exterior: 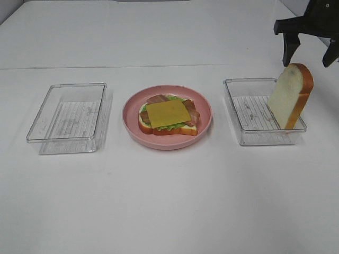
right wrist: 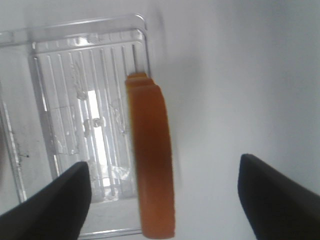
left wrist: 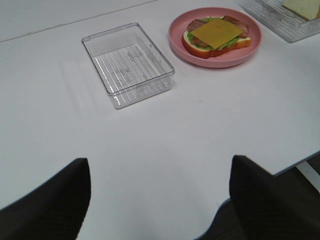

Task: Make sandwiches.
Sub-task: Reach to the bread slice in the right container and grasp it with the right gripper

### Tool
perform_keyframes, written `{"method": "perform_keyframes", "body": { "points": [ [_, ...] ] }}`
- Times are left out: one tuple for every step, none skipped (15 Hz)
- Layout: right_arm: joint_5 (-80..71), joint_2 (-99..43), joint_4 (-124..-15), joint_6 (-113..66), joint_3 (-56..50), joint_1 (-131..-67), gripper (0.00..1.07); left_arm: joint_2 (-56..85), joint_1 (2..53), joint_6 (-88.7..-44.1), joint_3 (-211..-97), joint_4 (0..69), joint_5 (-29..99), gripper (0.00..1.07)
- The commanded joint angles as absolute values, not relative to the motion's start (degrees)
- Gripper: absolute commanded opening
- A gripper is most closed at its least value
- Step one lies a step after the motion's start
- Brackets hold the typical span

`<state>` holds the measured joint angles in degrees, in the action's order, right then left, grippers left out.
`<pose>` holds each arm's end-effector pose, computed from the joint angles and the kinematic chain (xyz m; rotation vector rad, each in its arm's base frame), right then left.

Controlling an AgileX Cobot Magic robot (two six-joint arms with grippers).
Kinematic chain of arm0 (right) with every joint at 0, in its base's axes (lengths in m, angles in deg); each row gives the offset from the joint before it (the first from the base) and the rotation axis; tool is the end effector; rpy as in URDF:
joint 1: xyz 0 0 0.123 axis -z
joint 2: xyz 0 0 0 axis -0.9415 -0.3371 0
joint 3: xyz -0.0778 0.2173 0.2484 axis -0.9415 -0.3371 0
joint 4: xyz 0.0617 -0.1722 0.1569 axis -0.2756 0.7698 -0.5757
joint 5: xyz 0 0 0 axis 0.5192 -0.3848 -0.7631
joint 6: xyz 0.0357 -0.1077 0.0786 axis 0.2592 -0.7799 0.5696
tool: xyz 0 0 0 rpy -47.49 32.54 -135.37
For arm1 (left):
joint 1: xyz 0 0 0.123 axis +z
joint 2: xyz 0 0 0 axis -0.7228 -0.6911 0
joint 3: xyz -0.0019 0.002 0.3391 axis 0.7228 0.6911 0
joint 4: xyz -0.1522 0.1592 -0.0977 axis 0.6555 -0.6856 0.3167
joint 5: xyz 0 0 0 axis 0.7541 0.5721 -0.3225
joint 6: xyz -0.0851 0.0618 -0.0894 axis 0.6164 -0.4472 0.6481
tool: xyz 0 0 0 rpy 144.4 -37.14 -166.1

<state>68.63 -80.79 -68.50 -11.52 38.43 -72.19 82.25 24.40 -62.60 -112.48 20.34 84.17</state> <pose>0.4799 0.0148 0.2488 0.1414 2.9113 0.0161 -0.0241 0.0087 0.2531 0.3907 2.0190 -0.2474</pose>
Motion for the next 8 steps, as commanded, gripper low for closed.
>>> {"method": "perform_keyframes", "body": {
  "points": [
    [70.0,-80.44,-68.96,-12.72,35.91,-70.87,0.76,82.59,24.46,-62.6,-112.25,20.51,83.6,0.74],
    [69.26,-80.73,-68.96,-13.64,35.51,-70.81,0.76,82.59,24.46,-62.6,-112.25,20.51,83.6,0.74],
    [69.14,-81.13,-70.22,-15.07,35.51,-70.87,0.76,82.59,24.46,-62.6,-112.25,20.51,83.6,0.74],
    [68.86,-81.93,-72.68,-16.5,35.51,-70.87,0.76,82.59,24.46,-62.6,-112.25,20.51,83.6,0.74],
    [68.68,-82.68,-73.94,-17.13,35.51,-70.87,0.76,82.59,24.46,-62.6,-112.25,20.51,83.6,0.74],
    [68.68,-83.02,-74.0,-17.13,35.51,-70.87,0.75,82.59,24.46,-62.6,-112.25,20.51,83.6,0.74],
    [68.8,-83.82,-73.71,-17.13,35.51,-70.87,0.72,82.59,24.46,-62.6,-112.25,20.51,83.6,0.74],
    [68.97,-84.28,-72.45,-16.85,35.51,-70.87,0.53,82.59,24.46,-62.6,-112.25,20.51,83.6,0.74]
  ]
}}
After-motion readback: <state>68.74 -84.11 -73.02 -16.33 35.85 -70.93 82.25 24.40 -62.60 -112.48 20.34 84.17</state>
